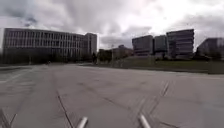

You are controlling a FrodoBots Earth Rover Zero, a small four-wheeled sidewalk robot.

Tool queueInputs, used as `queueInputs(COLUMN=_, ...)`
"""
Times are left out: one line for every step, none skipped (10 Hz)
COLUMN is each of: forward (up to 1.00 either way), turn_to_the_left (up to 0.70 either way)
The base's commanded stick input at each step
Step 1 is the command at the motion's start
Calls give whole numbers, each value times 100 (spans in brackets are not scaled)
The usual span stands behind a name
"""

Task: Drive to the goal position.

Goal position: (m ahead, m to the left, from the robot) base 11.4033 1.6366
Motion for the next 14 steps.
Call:
queueInputs(forward=70, turn_to_the_left=36)
queueInputs(forward=70, turn_to_the_left=36)
queueInputs(forward=70, turn_to_the_left=36)
queueInputs(forward=70, turn_to_the_left=36)
queueInputs(forward=70, turn_to_the_left=5)
queueInputs(forward=70, turn_to_the_left=1)
queueInputs(forward=70, turn_to_the_left=1)
queueInputs(forward=70, turn_to_the_left=1)
queueInputs(forward=70, turn_to_the_left=1)
queueInputs(forward=70, turn_to_the_left=1)
queueInputs(forward=70, turn_to_the_left=1)
queueInputs(forward=70, turn_to_the_left=1)
queueInputs(forward=70, turn_to_the_left=1)
queueInputs(forward=70, turn_to_the_left=1)
